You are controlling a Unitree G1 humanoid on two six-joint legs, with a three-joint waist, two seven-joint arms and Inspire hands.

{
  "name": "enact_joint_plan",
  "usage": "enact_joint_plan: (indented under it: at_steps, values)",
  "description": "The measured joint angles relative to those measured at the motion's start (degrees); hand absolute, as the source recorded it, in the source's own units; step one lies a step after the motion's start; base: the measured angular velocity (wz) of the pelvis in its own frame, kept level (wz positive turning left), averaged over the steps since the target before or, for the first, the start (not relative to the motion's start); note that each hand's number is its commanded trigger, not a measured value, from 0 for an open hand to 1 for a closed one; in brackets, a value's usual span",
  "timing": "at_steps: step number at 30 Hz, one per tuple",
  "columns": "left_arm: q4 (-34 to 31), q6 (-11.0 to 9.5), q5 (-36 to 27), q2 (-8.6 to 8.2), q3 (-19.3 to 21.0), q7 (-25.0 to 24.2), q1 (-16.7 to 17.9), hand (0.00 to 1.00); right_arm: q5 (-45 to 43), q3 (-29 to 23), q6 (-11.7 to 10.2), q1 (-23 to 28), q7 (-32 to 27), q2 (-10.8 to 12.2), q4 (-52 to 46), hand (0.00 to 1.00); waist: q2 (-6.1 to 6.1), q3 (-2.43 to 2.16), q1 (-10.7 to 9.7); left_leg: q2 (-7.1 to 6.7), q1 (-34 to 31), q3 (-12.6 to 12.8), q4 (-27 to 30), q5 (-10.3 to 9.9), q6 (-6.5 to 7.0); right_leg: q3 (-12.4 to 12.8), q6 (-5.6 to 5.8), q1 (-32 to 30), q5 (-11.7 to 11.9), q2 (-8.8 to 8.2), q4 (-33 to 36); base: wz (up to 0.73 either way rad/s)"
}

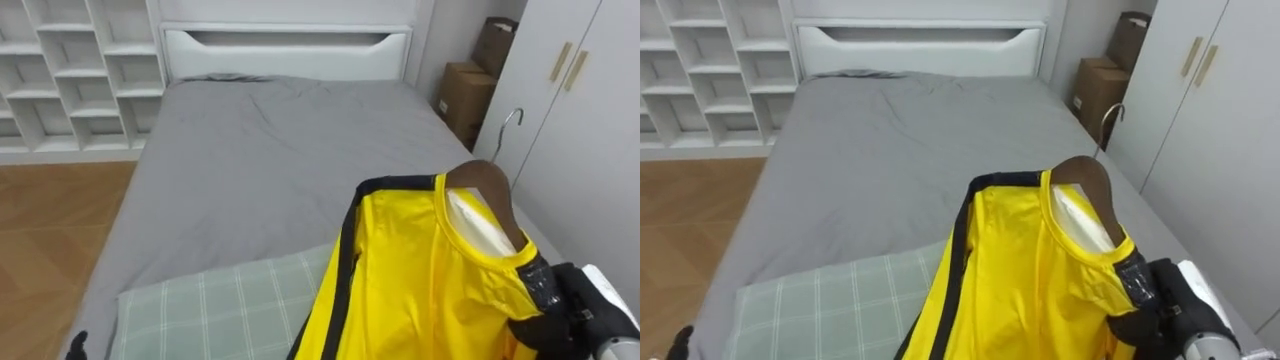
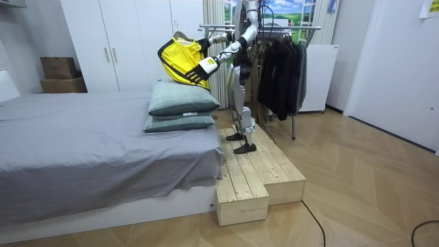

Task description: Hang clothes

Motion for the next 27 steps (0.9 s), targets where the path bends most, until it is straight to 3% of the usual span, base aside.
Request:
enact_joint_plan:
  at_steps: [9, 14, 21, 27]
  values:
    - [1.98, 0.17, -1.10, -2.13, 0.78, 0.26, 2.00, 0.00, -1.77, 0.01, 0.77, 2.08, -0.19, 0.02, -5.91, 1.00, 0.47, 0.06, 0.76, 0.05, -0.28, 0.08, -0.29, -0.01, -0.02, -0.01, 0.00, -0.22, 0.00, 0.07, -0.29, 0.00]
    - [9.17, 0.11, -1.09, -3.09, 0.62, 0.27, 2.43, 0.00, -1.06, 0.02, 1.14, 3.95, -0.56, 0.03, -7.69, 1.00, 0.30, -0.10, 1.38, -0.01, -0.10, 0.23, -0.62, -0.06, -0.07, 0.04, 0.01, -0.31, 0.00, 0.06, -0.30, -0.02]
    - [16.97, 0.79, -1.22, -3.11, 0.65, 2.38, 4.21, 0.00, -0.64, 0.03, 1.98, 4.13, -1.48, 0.03, -7.68, 1.00, -0.34, 0.02, 1.59, 0.03, 0.06, 0.03, -0.75, -0.05, -0.07, 0.25, 0.01, -0.19, 0.00, 0.15, -0.34, 0.00]
    - [17.71, 1.50, -1.21, -3.11, 0.66, 3.13, 5.91, 0.00, 0.79, 0.03, 2.36, 4.17, -2.04, 0.03, -7.69, 1.00, -1.02, 0.05, 1.70, -0.01, -0.02, 0.00, -0.76, -0.06, -0.07, 0.40, 0.01, -0.04, -0.01, 0.12, -0.41, 0.00]
